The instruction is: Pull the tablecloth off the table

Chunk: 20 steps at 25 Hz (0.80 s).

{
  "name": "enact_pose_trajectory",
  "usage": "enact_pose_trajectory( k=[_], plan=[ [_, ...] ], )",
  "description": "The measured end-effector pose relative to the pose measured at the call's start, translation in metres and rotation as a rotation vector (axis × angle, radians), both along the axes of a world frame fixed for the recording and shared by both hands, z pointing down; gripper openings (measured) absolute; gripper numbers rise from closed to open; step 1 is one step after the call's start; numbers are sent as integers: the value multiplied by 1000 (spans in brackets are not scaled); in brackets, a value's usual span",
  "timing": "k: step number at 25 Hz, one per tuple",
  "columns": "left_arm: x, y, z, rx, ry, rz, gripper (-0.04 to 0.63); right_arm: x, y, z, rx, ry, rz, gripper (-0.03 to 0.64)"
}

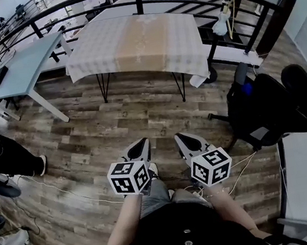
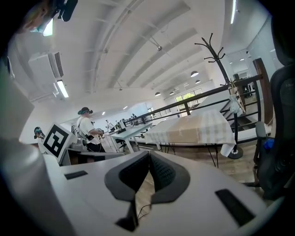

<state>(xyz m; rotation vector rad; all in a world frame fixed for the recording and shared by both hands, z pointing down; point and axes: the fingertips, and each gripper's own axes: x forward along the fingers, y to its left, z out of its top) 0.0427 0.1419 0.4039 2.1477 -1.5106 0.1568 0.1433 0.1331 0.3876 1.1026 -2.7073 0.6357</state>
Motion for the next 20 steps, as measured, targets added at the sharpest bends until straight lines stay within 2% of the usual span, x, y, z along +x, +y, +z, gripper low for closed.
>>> enact_pose_trajectory(
  k=[9,15,20],
  plan=[
    [-24,-73,7,-12,13,30,18,-23,-70,10,-16,22,25,28],
    [-67,-146,0,-8,27,46,18,-65,-138,5,-5,-8,22,27],
    [-103,-204,-8,17,55,36,18,-102,-194,-3,23,5,26,28]
  ],
)
